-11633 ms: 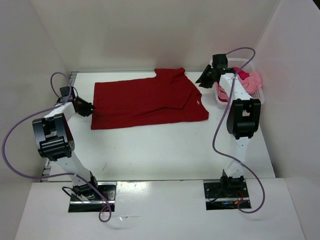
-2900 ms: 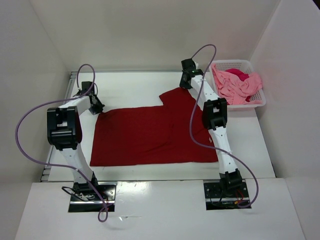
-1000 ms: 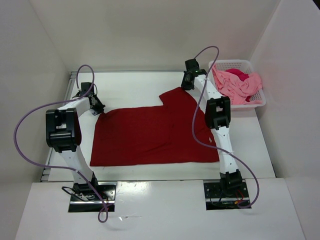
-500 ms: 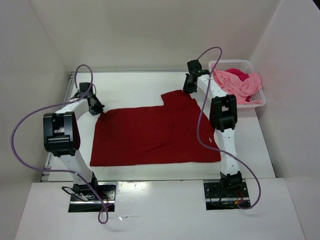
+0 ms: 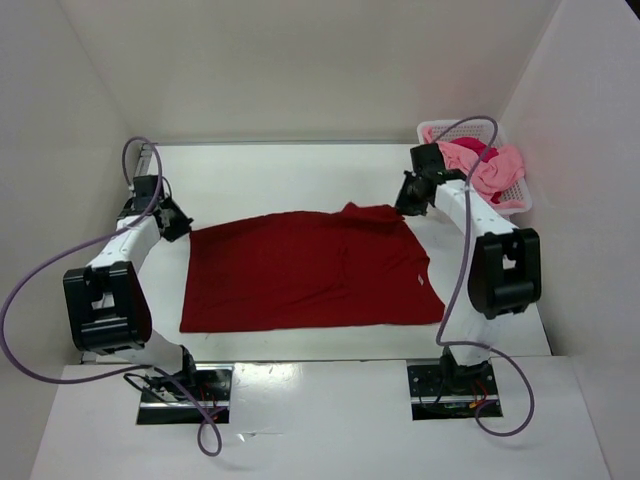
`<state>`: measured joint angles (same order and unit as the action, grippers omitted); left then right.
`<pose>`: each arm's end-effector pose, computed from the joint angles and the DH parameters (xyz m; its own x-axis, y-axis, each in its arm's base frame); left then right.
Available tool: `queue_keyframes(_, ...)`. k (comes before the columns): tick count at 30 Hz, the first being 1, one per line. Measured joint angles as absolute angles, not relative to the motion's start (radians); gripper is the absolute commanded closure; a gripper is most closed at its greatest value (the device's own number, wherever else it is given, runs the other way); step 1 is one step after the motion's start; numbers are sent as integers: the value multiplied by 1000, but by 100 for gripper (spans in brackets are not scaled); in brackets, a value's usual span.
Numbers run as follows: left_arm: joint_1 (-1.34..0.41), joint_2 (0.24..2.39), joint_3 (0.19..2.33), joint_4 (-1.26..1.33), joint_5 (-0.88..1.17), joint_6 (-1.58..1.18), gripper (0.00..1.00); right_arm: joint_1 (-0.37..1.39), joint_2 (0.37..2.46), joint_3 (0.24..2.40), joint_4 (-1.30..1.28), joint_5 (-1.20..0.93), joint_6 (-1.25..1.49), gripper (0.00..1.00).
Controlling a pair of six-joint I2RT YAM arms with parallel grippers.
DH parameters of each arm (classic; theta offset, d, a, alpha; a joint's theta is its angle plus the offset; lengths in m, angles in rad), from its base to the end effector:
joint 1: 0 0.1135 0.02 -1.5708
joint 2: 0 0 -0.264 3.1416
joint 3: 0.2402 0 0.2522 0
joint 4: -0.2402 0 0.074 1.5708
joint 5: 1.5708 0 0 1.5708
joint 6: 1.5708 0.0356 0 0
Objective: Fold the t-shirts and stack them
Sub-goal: Grap the side of the flattened tshirt furthest away from the robot with both arms, then fold the other side of the tshirt into a rectangle
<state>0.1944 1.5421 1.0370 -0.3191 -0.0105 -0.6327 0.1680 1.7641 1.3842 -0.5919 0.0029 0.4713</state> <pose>0.3240 0.0642 0.2309 -0.4624 -0.6937 -0.5522 -0.5873 0.7063 -0.3954 0.3769 0.0638 0.2469 -0.8007 0.3247 -0.5034 0.2222 0.9414 0.2539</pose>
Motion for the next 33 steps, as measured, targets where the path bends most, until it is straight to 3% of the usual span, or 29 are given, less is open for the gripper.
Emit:
queue_keyframes(10,242,1509,953,-372,22,-633,100,163,1437,1087,-661,-8,501,100)
queue_keyframes(24,249,1402,900,-410,53,-634,100,163,1183,1042,-885,-5,538,96)
queue_keyframes(26,251,1398,881,-427,46,-635,93,163,1160,1030,-918,-1,542,95)
queue_keyframes(28,256,1393,866,-450,38,-636,85,168,1122,1010,-950,1,546,87)
queue_keyframes(30,268,1378,856,-471,33,-643,74,173,1081,1001,-990,4,556,72)
queue_keyframes(31,274,1363,852,-480,30,-654,74,176,1066,1001,-1001,4,561,66)
queue_keyframes(33,286,1318,844,-498,29,-669,74,177,1044,1001,-1016,7,562,66)
